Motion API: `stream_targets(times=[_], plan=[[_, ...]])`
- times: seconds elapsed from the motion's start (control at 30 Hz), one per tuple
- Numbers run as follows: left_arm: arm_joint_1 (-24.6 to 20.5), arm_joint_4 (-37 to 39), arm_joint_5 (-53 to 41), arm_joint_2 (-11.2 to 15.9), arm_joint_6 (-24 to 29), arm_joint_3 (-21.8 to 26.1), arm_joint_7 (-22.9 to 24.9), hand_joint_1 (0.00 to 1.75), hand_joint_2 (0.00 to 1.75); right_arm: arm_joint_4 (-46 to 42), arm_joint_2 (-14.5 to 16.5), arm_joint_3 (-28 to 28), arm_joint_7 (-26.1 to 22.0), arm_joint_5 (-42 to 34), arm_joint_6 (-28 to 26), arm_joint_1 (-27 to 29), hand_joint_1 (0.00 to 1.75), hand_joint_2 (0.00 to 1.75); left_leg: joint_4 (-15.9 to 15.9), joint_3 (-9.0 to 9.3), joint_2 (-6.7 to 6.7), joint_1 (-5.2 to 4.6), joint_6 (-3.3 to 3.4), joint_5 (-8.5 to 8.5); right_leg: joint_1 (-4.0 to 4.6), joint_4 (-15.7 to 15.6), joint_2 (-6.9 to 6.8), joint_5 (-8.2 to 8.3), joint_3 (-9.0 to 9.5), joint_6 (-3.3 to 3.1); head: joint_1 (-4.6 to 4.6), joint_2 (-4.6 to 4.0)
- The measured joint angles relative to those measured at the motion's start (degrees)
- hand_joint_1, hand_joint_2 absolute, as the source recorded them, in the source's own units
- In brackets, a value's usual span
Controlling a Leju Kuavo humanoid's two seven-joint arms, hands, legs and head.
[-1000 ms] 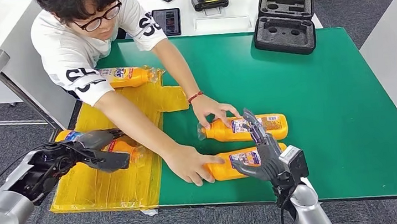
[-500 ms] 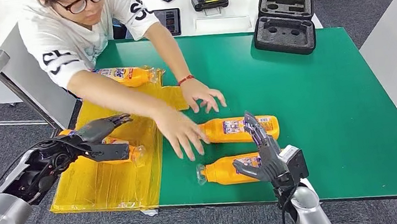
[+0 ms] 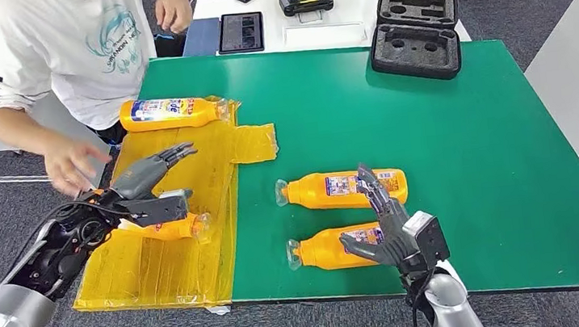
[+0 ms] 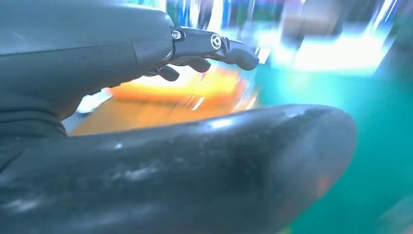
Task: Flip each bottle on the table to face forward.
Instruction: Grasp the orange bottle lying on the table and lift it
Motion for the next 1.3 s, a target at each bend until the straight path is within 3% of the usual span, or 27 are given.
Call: stream_targets(times=[0.13,0.33,0.6,0.73,0.87,1.3], plan=[[8.4,-9.3,11.1,-5.3,8.0,10.0,-6.2,0.0,1.75,-3.5,-0.2,-0.2,3.6,6.4,-1.6,1.6,0.0,1.75,0.0,-0.01,0.06,-0.07,0.01,-0.08,-0.04,0.0,0.07,-0.01,-0.02,0.01,0.0,0.0],[25.4,-25.9,22.3,-15.8,12.1,23.5,-9.3,0.0,1.75,-10.1,-3.9,-0.2,11.5,17.1,-2.9,1.6,0.0,1.75,0.0,0.0,0.28,-0.22,0.11,-0.22,-0.18,-0.1,0.27,-0.1,-0.07,0.11,-0.01,0.0],[38.4,-34.4,24.8,-23.4,18.3,29.2,-11.8,0.0,1.75,-13.4,-13.9,1.6,13.2,17.7,-1.5,-1.3,0.0,1.75,0.0,-0.03,0.16,-0.27,0.21,-0.22,-0.22,-0.1,0.19,-0.11,-0.01,0.2,-0.02,0.0],[41.1,-35.8,26.1,-25.7,22.9,30.3,-13.0,0.0,1.75,-13.2,-19.0,4.3,14.1,15.7,-0.3,-4.7,0.0,1.75,0.0,-0.04,0.11,-0.27,0.23,-0.19,-0.22,-0.1,0.15,-0.1,0.01,0.21,-0.01,0.0],[42.1,-36.4,26.4,-27.1,24.8,30.5,-13.1,0.0,1.75,-12.2,-22.2,7.2,15.1,14.4,1.4,-7.6,0.0,1.75,0.0,-0.04,0.05,-0.26,0.26,-0.15,-0.22,-0.1,0.08,-0.09,0.01,0.22,-0.02,0.0],[42.7,-36.5,25.7,-27.7,30.0,30.1,-13.1,0.0,1.75,-6.7,-26.5,15.5,14.6,6.2,6.3,-12.1,0.0,1.75,0.0,-0.05,-0.02,-0.25,0.26,-0.16,-0.21,0.0,0.03,-0.1,0.02,0.22,-0.02,0.0]])
